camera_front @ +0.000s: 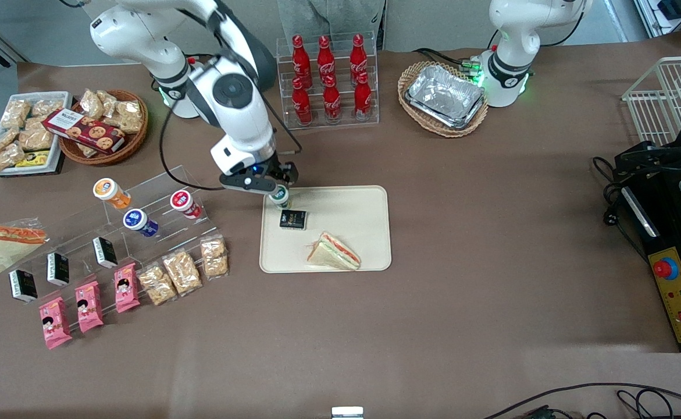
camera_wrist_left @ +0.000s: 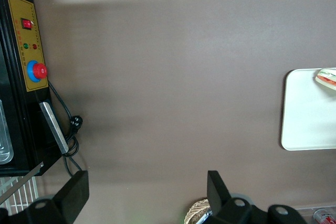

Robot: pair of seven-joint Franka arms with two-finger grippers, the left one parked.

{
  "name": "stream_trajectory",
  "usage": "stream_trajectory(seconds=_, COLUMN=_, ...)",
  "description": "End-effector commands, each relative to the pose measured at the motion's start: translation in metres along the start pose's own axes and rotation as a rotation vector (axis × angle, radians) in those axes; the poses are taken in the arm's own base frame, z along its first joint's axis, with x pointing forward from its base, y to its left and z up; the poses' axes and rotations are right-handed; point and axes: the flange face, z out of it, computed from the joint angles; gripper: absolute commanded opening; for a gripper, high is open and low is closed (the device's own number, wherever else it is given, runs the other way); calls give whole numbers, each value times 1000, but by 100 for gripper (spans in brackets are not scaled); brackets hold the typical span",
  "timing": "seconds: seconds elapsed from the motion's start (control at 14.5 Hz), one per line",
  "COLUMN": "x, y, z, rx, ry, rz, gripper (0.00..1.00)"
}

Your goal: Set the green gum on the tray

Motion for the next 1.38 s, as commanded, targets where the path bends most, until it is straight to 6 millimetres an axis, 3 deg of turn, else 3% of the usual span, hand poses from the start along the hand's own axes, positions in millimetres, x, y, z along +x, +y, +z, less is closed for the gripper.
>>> stream_trajectory(seconds=0.0, x=22, y=-12, z=-117, rx=25, ry=-33, rz=-58, gripper=100)
stream_trajectory(seconds=0.14, x=35, y=-10, z=-184, rx=32, ry=-27, rz=-109, gripper=100)
stream_trajectory(seconds=0.21, x=45, y=2, z=-209, rx=36, ry=-24, rz=-108, gripper=100)
stream_trajectory(seconds=0.41, x=77, y=55, z=-233, rx=49, ry=-4, rz=-93, gripper=100)
stream_trajectory(seconds=0.69, x=138, y=149, z=-230, rx=39, ry=-4, rz=-197, gripper=100)
stream_trajectory(seconds=0.97, x=179, y=246, z=-224, rx=34, ry=-9, rz=-297, gripper=100)
stream_trajectory(seconds=1.1, x=189, y=272, z=-221, rx=33, ry=-13, rz=-290, gripper=100)
stream_trajectory(seconds=1.31, x=191, y=276, z=-223, rx=33, ry=-7, rz=-267, gripper=100)
